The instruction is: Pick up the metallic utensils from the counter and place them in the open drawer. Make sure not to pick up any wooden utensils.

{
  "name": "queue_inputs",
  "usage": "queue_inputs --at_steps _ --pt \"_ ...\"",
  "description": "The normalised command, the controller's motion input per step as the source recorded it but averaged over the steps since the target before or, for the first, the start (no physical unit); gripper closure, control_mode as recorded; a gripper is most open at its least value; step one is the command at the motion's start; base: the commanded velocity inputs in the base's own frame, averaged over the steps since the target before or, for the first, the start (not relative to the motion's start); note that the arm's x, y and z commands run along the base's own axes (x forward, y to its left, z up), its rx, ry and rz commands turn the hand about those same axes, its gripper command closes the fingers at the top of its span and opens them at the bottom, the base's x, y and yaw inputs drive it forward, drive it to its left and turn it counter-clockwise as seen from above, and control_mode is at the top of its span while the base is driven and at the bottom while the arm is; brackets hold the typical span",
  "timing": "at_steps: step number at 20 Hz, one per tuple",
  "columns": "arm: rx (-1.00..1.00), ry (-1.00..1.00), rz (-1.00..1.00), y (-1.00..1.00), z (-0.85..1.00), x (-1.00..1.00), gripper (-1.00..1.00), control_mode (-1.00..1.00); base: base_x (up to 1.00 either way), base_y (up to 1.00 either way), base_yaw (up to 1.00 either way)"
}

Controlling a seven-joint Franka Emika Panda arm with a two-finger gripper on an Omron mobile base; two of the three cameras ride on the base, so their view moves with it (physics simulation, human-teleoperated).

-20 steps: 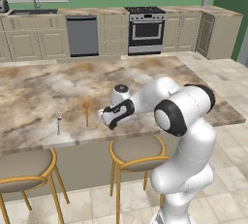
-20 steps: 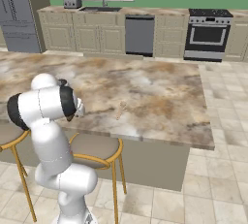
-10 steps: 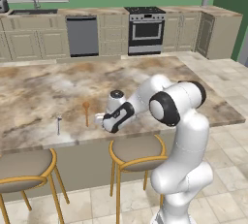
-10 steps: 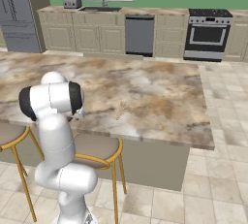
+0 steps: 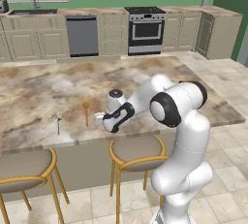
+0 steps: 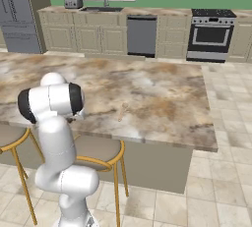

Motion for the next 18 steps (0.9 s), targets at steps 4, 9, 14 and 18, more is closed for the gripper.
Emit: queue_inputs --at_steps 4,9,14,18 --pt "0.0 -0.09 0.02 -0.44 0.64 -0.32 1.0 -1.0 0.0 0.0 0.0" --pt "0.0 -0.17 0.05 -0.54 0.95 -0.3 1.0 -1.0 0.0 0.0 0.0" --pt "0.0 -0.07 0.02 -0.64 1.0 -0.44 1.0 -1.0 0.0 0.0 0.0" --pt "0.0 -0.03 0.0 -0.5 1.0 -0.57 1.0 -1.0 0.0 0.0 0.0"
